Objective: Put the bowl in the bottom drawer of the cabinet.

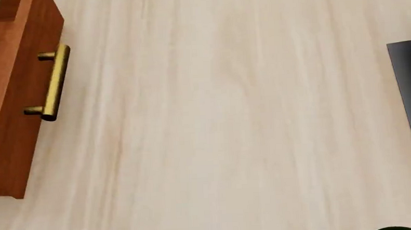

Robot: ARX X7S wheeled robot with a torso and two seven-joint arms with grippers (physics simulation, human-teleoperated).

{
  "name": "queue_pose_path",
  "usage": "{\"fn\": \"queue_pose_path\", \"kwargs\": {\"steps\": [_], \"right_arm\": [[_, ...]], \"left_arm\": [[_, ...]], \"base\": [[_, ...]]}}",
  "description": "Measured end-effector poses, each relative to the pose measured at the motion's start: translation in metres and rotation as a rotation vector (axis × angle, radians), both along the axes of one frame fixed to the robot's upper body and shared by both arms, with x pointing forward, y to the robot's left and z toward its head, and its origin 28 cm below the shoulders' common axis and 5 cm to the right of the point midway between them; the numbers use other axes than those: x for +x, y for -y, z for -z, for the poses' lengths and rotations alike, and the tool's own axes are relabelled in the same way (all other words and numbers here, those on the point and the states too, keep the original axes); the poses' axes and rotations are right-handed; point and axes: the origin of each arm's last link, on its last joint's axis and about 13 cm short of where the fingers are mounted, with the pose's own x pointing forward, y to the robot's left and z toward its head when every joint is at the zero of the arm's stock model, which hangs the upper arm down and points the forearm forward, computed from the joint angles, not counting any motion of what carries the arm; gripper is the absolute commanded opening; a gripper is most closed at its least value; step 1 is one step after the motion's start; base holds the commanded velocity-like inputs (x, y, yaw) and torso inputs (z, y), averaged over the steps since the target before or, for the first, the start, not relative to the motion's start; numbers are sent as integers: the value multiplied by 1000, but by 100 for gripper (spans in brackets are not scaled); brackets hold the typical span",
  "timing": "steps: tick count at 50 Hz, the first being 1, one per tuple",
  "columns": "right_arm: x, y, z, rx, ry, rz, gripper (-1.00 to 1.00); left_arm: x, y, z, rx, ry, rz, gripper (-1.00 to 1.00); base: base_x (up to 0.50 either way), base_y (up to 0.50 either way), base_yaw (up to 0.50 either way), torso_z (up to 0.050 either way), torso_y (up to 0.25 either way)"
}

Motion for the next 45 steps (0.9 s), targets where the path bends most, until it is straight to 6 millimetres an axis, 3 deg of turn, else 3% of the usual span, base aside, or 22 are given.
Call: {"fn": "queue_pose_path", "kwargs": {"steps": [23,45], "right_arm": [[-2,3,-2,-12,-16,3,100],[-5,8,-2,-21,-33,8,100]], "left_arm": [[5,-20,48,-98,-97,-116,-100],[9,-30,78,-112,-142,-201,-100]], "base": [[0,0,0,0,0],[0,0,0,0,0]]}}
